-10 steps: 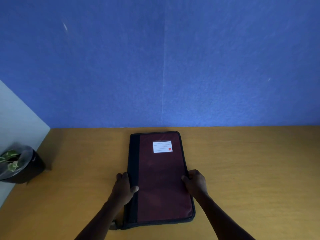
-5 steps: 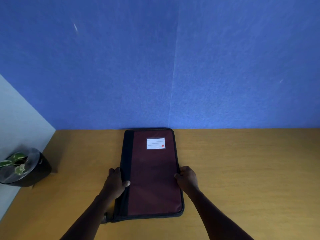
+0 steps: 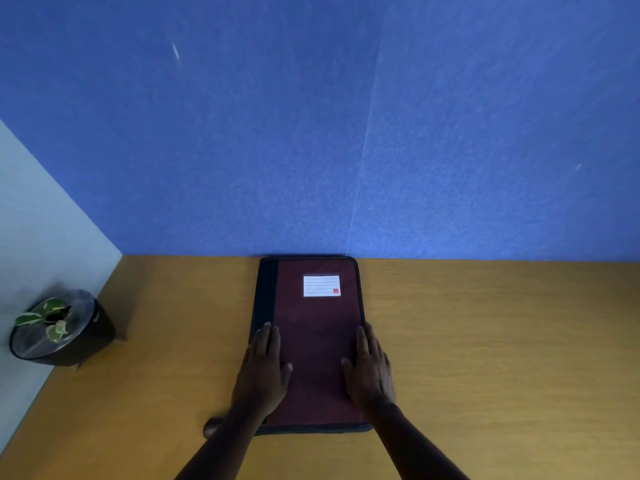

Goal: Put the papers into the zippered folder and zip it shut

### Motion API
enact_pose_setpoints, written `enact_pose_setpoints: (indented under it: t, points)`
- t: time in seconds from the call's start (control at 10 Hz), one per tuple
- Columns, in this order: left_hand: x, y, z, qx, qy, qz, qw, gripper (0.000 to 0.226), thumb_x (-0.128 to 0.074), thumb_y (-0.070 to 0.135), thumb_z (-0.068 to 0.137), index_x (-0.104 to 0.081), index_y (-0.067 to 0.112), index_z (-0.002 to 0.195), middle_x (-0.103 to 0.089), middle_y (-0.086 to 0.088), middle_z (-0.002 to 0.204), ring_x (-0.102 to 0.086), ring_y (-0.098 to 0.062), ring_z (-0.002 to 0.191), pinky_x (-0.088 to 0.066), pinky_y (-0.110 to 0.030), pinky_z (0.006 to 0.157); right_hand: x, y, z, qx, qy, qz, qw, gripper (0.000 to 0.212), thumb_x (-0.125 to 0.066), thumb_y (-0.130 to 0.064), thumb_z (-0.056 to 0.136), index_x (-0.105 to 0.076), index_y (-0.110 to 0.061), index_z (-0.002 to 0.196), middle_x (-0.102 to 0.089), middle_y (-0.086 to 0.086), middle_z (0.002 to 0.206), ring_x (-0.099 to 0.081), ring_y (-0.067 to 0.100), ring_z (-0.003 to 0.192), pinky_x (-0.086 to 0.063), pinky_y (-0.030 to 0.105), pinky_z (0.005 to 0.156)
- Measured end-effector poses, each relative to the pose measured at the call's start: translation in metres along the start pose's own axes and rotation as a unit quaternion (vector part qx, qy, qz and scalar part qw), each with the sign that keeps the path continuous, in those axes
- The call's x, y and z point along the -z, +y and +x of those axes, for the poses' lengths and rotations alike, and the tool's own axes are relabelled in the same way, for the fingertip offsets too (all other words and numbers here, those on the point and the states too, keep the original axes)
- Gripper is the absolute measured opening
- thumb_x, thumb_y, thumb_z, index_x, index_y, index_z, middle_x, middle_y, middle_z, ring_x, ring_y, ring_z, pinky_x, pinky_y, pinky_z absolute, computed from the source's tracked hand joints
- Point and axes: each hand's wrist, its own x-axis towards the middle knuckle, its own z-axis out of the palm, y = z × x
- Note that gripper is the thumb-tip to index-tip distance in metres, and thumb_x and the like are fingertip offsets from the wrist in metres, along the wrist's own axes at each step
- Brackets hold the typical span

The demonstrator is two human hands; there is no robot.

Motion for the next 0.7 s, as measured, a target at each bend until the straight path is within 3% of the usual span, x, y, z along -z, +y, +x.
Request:
enact_pose_setpoints:
  t: [0.1,0.3,0.4,0.5,0.7]
  points:
    - [-0.012,0.0,-0.004,-0.019,-0.015,0.025,0.999,0.077,-0.04,0.043,0.102,0.003,0.01,0.157,0.011,-0.009,0.166,0.013,-0.025,0.153,0.0,-0.038,0.124,-0.01,0.008,-0.006,0.032,-0.016,-0.038,0.999,0.073,-0.034,-0.046,0.1,0.008,-0.021,0.155,0.016,-0.006,0.162,0.003,0.017,0.152,-0.005,0.035,0.124]
    - [-0.021,-0.009,-0.008,-0.036,-0.009,0.064,0.997,0.074,-0.007,0.056,0.098,0.006,0.011,0.155,0.018,-0.006,0.162,0.018,-0.025,0.151,0.009,-0.04,0.124,-0.02,0.016,-0.008,0.051,-0.006,-0.069,0.996,0.068,-0.025,-0.045,0.103,0.014,-0.021,0.153,0.022,-0.005,0.16,0.012,0.018,0.151,0.006,0.033,0.121]
    - [-0.025,-0.011,-0.005,-0.03,-0.011,0.072,0.997,0.071,-0.011,0.052,0.101,0.006,0.009,0.156,0.018,-0.008,0.162,0.017,-0.027,0.152,0.008,-0.042,0.124,-0.023,0.017,-0.006,0.047,-0.003,-0.071,0.996,0.068,-0.025,-0.045,0.103,0.016,-0.022,0.151,0.02,-0.006,0.16,0.012,0.016,0.151,0.007,0.032,0.12]
    - [-0.023,-0.01,-0.005,-0.026,-0.017,0.066,0.997,0.071,-0.028,0.043,0.104,0.006,0.008,0.156,0.02,-0.009,0.161,0.014,-0.029,0.152,0.008,-0.042,0.123,-0.025,0.018,-0.008,0.048,0.003,-0.066,0.997,0.068,-0.026,-0.045,0.103,0.017,-0.024,0.151,0.021,-0.006,0.16,0.012,0.017,0.151,0.007,0.033,0.121]
    - [-0.008,0.0,0.0,-0.04,0.001,0.059,0.997,0.072,-0.032,0.038,0.105,0.009,0.009,0.156,0.019,-0.011,0.163,0.018,-0.027,0.151,0.007,-0.038,0.123,-0.01,0.016,-0.001,0.052,0.02,-0.057,0.997,0.069,-0.027,-0.046,0.102,0.017,-0.025,0.15,0.021,-0.008,0.158,0.008,0.019,0.152,0.005,0.037,0.12]
